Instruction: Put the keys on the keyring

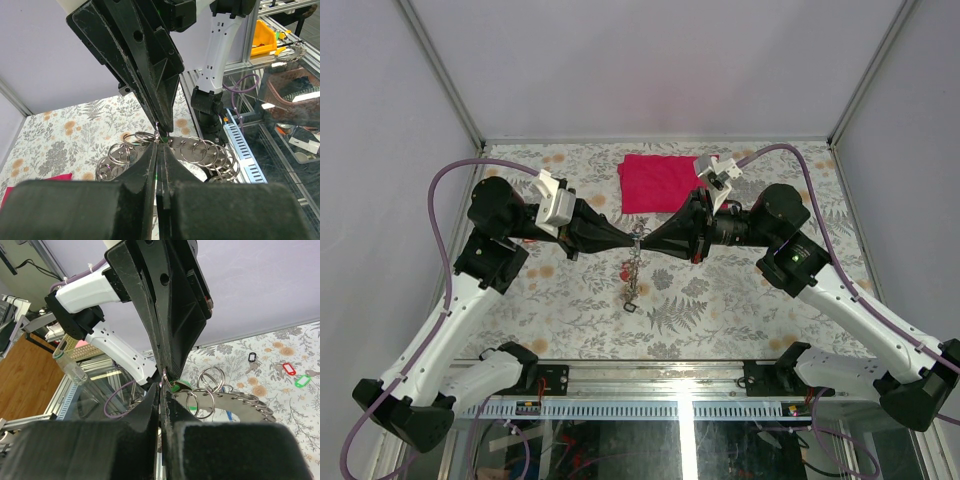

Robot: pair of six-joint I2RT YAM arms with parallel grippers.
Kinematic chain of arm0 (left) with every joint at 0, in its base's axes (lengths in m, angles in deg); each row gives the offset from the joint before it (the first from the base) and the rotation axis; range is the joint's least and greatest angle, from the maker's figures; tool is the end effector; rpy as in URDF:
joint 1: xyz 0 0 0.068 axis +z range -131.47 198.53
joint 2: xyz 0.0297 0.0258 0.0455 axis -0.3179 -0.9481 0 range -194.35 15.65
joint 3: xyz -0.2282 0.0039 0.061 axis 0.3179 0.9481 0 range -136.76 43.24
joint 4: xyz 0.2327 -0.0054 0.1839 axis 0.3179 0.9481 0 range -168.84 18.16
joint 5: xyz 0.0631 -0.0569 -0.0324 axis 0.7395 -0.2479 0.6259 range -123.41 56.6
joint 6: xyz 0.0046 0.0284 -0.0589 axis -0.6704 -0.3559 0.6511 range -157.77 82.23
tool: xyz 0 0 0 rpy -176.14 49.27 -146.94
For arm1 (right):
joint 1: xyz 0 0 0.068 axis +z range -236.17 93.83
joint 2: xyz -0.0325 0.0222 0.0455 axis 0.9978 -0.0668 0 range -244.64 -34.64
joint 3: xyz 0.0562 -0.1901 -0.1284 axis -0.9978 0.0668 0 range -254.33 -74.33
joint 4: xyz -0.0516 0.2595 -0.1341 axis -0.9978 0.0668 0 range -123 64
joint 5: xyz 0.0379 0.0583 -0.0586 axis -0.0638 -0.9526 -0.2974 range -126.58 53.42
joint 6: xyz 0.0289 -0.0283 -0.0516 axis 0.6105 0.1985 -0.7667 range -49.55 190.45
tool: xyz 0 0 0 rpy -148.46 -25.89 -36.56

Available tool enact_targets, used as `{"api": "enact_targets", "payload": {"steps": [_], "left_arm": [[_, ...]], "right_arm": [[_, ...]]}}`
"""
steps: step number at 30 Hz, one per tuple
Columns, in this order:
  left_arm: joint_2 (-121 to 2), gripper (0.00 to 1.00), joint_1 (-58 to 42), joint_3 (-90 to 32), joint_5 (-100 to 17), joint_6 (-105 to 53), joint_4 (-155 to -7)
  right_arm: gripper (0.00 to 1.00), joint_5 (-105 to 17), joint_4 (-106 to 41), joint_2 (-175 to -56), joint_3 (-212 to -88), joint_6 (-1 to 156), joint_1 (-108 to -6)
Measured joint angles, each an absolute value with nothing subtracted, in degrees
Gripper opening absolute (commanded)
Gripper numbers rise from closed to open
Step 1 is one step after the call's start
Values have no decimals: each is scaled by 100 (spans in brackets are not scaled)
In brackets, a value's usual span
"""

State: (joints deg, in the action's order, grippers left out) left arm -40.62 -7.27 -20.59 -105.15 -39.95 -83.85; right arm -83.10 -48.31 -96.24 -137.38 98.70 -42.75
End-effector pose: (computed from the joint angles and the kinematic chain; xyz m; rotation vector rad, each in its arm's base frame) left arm 0.2078 -0.1548 0.4177 1.3435 0.9048 -1.1587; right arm 0.1907 0.2320 0.4110 -0.9515 1.2343 1.5328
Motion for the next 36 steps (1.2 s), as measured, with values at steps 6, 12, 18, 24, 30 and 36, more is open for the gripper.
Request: {"api": "enact_targets", "payload": {"steps": [6, 12, 18, 24, 30, 36], "left_arm": [[-4079, 0, -727, -2059, -10594, -3995, -8383], [-4088, 0, -707, -2062, -10655, -3995, -8357], [-4090, 0, -690, -2066, -10670, -3997, -8309], [-4090, 0, -685, -2072, -10668, -4001, -8285], [-4090, 0, -685, -2077, -10668, -4010, -8250], [-4092, 0, -685, -2088, -10672, -4034, -8226]], "right_arm": [[0, -8209, -4847, -9624, -13738, 9872, -4266], [0, -8139, -4871, -9622, -13738, 9875, -4264], [0, -8052, -4873, -9620, -13738, 9877, -4253], [0, -7925, -4873, -9606, -13738, 9892, -4233], [0, -7737, -4855, -9530, -13736, 9897, -4227], [0, -7580, -4864, -9460, -13703, 9912, -4225]]}}
